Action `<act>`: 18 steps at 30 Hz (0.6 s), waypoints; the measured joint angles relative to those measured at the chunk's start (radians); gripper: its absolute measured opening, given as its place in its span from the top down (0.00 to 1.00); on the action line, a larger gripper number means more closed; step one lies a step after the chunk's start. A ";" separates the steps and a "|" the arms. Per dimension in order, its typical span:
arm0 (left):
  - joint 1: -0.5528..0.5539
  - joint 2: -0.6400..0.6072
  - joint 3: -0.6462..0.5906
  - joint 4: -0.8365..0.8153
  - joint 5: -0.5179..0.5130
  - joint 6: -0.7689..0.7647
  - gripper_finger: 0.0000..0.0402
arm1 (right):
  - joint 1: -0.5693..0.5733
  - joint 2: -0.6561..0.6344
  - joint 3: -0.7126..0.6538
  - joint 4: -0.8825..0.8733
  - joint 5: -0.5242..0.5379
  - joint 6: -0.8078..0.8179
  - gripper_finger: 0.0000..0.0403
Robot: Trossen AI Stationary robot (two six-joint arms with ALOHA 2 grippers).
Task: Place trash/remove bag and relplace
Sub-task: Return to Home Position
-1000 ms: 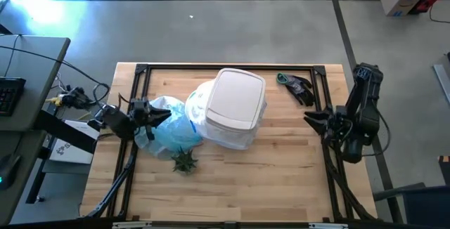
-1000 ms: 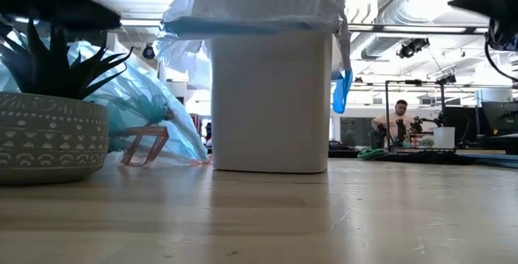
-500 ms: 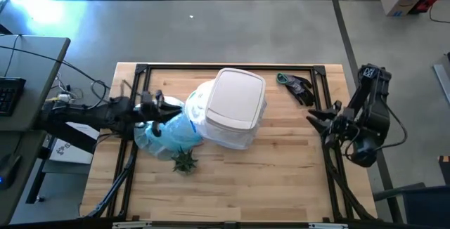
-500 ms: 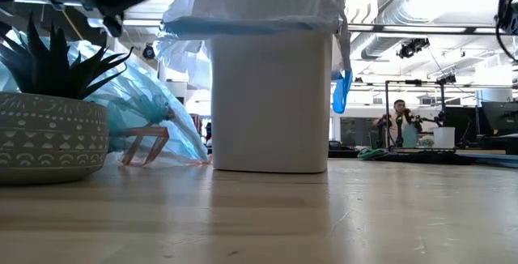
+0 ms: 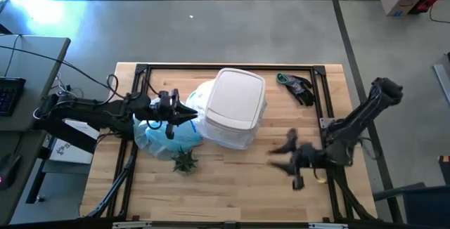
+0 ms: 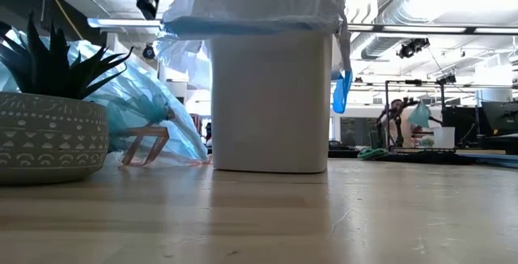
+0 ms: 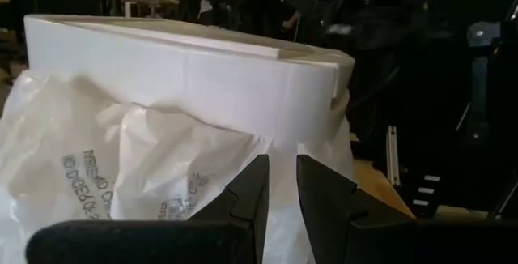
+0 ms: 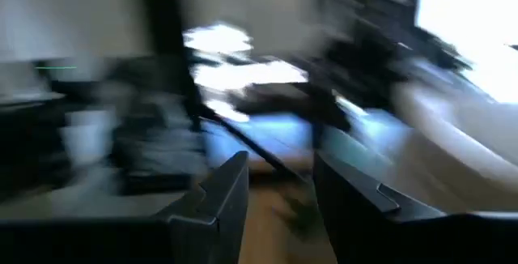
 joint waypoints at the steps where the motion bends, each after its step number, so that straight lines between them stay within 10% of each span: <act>1: 0.000 -0.001 0.004 -0.006 0.000 0.009 0.88 | -0.032 0.031 0.001 0.123 -0.148 -0.112 0.68; 3: 0.000 -0.004 0.006 -0.007 -0.007 0.028 0.88 | -0.082 0.054 0.009 0.183 -0.331 -0.237 0.68; 12: 0.000 -0.071 0.004 -0.083 -0.095 0.055 0.88 | -0.302 -0.188 0.017 -0.337 -0.423 -0.106 0.68; 18: 0.000 -0.153 0.004 -0.086 -0.196 -0.004 0.88 | -0.418 -0.431 -0.175 -0.301 -0.440 -0.092 0.68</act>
